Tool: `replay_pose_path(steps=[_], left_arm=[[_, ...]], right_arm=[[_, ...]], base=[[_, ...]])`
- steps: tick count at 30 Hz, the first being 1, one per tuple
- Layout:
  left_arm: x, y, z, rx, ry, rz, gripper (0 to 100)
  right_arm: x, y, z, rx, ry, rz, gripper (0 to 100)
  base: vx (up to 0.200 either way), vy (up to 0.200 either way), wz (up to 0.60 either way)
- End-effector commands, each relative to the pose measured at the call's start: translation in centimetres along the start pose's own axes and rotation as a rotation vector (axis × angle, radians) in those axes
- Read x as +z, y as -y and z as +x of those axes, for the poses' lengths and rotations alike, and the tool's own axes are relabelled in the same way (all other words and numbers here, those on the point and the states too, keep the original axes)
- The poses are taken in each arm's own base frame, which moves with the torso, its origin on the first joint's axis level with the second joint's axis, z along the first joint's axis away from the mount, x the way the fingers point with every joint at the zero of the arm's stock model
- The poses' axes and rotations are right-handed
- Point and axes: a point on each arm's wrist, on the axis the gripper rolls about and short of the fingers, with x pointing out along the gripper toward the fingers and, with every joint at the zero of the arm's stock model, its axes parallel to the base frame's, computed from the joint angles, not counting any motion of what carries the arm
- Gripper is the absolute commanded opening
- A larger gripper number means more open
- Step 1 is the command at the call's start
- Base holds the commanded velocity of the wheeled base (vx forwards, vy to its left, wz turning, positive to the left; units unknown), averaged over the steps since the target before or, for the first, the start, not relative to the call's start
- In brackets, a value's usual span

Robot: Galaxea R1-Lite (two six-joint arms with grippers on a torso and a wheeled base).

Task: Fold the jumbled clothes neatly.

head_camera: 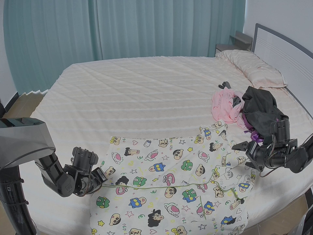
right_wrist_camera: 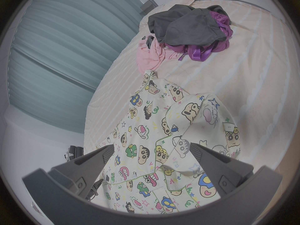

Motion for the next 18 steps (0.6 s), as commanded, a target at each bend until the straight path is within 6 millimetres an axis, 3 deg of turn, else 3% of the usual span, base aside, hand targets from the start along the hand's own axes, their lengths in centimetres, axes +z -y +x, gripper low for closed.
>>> replay_pose_path(steps=[1,11,12,18], left_arm=[[-0.05,-0.09,-0.21,0.001,0.001,0.0,0],[0.06,-0.19,-0.56,0.0,0.006,-0.004,0],[0.12,-0.2,-0.59,0.0,0.008,-0.006,100],[0.5,-0.18,-0.94,-0.009,0.019,-0.016,100]], right_arm=[[-0.01,-0.01,-0.01,0.001,0.0,-0.001,100],[0.01,-0.04,-0.05,0.002,0.001,-0.001,100],[0.01,-0.04,-0.05,0.002,0.001,-0.001,100],[0.04,-0.11,-0.23,0.005,0.006,-0.004,100]], base=[[0.0,0.0,0.0],[0.0,0.0,0.0],[0.0,0.0,0.0],[0.0,0.0,0.0]])
